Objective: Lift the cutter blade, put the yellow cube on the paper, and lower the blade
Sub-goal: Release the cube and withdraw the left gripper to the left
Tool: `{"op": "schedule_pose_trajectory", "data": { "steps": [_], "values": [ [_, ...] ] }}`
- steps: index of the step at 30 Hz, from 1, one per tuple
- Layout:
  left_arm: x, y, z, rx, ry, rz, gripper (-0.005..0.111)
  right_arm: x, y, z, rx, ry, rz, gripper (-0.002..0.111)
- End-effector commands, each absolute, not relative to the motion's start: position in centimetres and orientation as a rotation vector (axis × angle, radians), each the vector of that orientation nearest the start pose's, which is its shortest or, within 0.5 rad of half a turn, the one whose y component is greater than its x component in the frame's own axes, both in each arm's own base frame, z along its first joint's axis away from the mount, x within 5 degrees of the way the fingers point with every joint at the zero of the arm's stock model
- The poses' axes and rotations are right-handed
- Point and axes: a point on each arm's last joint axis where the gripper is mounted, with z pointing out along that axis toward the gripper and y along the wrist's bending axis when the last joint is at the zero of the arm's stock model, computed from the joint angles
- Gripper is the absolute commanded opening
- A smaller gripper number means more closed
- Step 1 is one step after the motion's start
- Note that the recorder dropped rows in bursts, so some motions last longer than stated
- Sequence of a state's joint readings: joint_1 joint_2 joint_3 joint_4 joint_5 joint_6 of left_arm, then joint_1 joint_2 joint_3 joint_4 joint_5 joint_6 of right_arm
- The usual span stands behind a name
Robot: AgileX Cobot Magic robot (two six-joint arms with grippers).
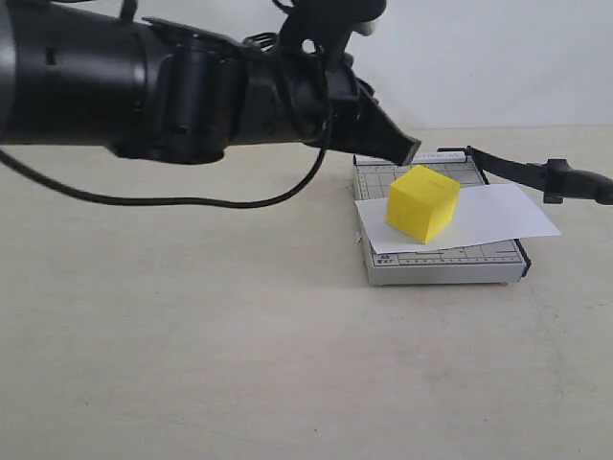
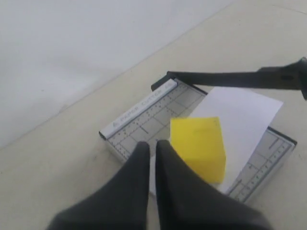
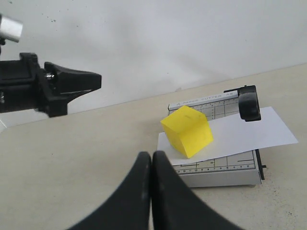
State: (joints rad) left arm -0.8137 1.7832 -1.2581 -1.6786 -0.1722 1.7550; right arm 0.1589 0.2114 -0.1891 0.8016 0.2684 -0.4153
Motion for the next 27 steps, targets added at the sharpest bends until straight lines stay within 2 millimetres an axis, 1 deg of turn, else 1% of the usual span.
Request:
{"op": "schedule_pose_trajectory", "data": {
  "steps": [1, 4, 10, 12, 18, 27],
  "values": [
    [27.7, -26.7, 26.4, 0.770, 1.913, -0.280, 0.005, 6.5, 2.8, 24.7, 0.031, 1.717, 0.548, 0.000],
    [26.2, -25.4, 26.2, 0.793, 1.925, -0.297, 0.005, 6.5, 2.8, 24.7, 0.031, 1.717, 0.548, 0.000],
    [22.5, -23.4, 26.8, 0.855, 1.905, -0.450, 0.005, 6.5, 2.8, 24.7, 0.031, 1.717, 0.548, 0.000],
    [21.4, -22.4, 27.1, 0.831, 1.912, -0.494, 0.005, 6.5, 2.8, 24.7, 0.031, 1.717, 0.548, 0.000],
    [18.2, -19.1, 27.6, 0.777, 1.903, -0.533, 0.005, 6.5, 2.8, 24.7, 0.031, 1.717, 0.548, 0.000],
    [12.8, -13.4, 27.3, 0.645, 1.867, -0.634, 0.005, 6.5, 2.8, 24.7, 0.031, 1.717, 0.548, 0.000]
  ]
}}
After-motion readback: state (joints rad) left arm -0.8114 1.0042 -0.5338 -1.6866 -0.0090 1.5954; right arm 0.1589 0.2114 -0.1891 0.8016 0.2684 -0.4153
